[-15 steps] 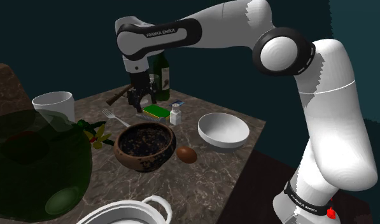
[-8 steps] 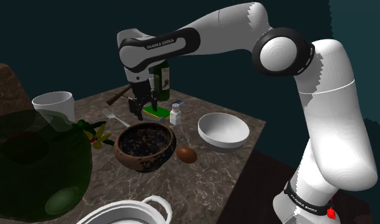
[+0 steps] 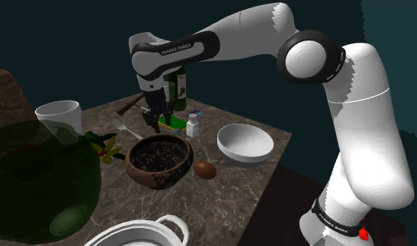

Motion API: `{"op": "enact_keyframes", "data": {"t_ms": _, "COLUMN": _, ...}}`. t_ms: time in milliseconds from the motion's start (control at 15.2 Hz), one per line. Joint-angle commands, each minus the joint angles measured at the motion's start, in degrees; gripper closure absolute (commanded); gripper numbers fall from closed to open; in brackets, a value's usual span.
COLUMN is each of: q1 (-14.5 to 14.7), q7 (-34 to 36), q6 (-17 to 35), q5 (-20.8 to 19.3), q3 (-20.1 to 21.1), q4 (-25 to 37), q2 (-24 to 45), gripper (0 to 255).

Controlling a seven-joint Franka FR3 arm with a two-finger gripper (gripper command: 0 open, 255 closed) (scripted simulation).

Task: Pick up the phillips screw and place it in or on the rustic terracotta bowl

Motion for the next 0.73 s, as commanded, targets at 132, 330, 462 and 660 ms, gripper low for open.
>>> {"op": "enact_keyframes", "data": {"t_ms": 132, "q1": 0.0, "q7": 0.0, "q6": 0.0, "q5": 0.0, "q3": 0.0, "q4": 0.0, "q2": 0.0, "gripper": 255}}
{"op": "enact_keyframes", "data": {"t_ms": 330, "q1": 0.0, "q7": 0.0, "q6": 0.0, "q5": 0.0, "q3": 0.0, "q4": 0.0, "q2": 0.0, "gripper": 255}}
{"op": "enact_keyframes", "data": {"t_ms": 462, "q1": 0.0, "q7": 0.0, "q6": 0.0, "q5": 0.0, "q3": 0.0, "q4": 0.0, "q2": 0.0, "gripper": 255}}
{"op": "enact_keyframes", "data": {"t_ms": 660, "q1": 0.0, "q7": 0.0, "q6": -1.4, "q5": 0.0, "q3": 0.0, "q4": 1.1, "q2": -0.3, "gripper": 255}}
